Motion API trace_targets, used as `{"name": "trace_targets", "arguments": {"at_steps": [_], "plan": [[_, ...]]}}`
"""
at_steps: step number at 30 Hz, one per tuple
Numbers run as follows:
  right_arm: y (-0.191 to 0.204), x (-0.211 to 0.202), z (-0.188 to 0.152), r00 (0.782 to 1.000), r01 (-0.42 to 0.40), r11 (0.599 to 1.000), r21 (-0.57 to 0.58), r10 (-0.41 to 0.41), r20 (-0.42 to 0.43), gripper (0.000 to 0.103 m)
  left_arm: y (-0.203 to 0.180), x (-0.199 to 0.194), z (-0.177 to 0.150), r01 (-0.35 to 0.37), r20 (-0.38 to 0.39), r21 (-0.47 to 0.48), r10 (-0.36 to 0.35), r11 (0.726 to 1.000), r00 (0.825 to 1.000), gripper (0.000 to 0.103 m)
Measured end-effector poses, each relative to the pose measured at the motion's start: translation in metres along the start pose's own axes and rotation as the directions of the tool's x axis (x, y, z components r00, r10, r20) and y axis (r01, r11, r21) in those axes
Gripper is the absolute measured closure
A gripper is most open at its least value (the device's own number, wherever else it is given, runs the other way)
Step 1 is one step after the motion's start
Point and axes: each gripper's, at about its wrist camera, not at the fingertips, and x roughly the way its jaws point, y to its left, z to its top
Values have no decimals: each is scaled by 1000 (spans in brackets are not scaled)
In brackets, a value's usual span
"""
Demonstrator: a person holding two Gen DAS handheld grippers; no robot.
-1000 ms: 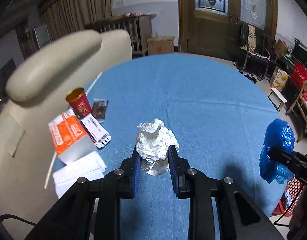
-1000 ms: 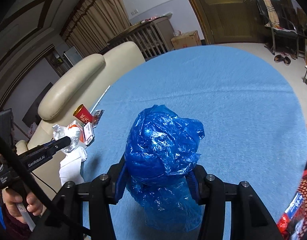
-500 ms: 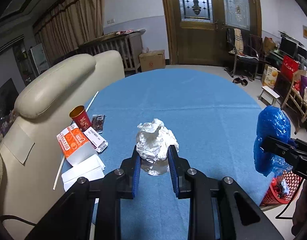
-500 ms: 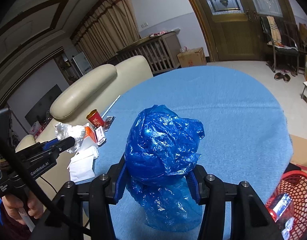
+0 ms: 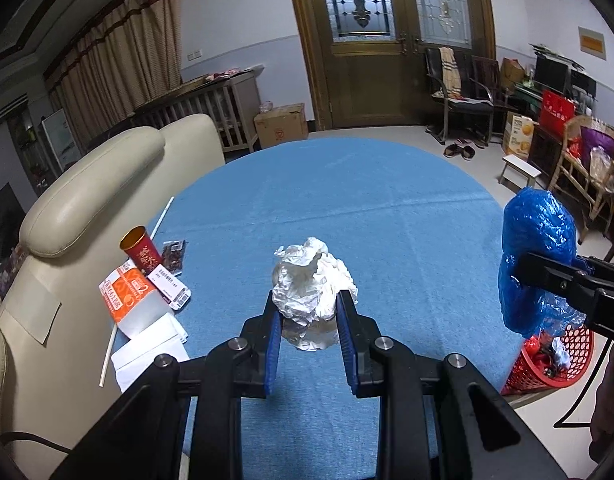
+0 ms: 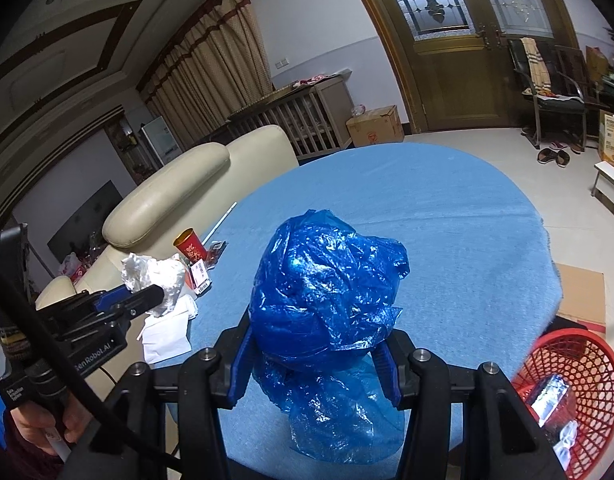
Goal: Collect trash
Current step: 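Carry the white paper and blue bag over the red wastebasket with both grippers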
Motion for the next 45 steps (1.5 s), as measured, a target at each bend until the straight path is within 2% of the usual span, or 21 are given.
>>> {"name": "trace_targets", "arguments": {"at_steps": [45], "plan": [[-75, -51, -21, 998, 37, 988, 149, -44, 47, 47, -110, -1, 13, 89, -37, 198, -83, 976, 996, 75]]}}
